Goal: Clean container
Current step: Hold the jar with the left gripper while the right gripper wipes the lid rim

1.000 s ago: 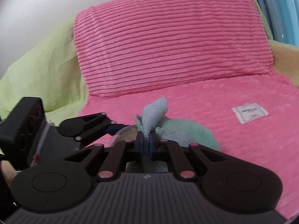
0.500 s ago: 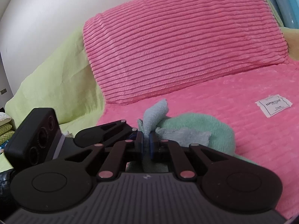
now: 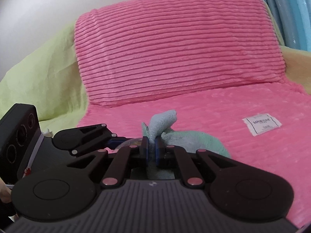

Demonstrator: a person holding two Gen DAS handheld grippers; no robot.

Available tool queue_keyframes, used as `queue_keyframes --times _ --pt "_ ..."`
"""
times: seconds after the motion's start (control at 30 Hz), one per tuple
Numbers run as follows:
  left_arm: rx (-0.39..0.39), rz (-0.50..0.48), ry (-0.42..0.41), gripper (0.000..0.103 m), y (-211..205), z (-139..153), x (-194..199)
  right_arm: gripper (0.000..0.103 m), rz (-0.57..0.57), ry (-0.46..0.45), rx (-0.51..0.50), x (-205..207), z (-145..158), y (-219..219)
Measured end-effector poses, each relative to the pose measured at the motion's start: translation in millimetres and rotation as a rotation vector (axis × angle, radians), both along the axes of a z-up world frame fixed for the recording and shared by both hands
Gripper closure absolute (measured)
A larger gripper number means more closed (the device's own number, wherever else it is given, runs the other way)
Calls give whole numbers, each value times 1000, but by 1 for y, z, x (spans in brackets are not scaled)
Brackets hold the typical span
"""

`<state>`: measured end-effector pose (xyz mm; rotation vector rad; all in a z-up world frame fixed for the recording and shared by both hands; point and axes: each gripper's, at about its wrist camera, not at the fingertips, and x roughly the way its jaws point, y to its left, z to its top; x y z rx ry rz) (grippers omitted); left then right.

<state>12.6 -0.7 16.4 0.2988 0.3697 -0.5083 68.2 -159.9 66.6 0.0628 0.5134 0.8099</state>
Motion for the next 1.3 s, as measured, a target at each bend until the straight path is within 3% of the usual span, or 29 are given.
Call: queue_keyframes --times 0.23,0.43,0.67,0.87,1.17,1.3 --pt "3 4 8 17 -4 2 -4 98 25 63 48 -11 0 -7" --pt "-1 8 33 16 -2 5 0 98 60 162 170 -1 -6 -14" --pt "25 24 86 14 -9 10 9 98 -110 109 238 7 2 -49" --pt "14 28 112 17 -13 10 13 98 -189 90 218 15 1 -64" --pt "-71 90 28 17 -33 12 36 98 -331 44 188 29 -3 -87" --pt "-66 99 57 17 -30 6 34 98 -357 51 201 33 -4 -93"
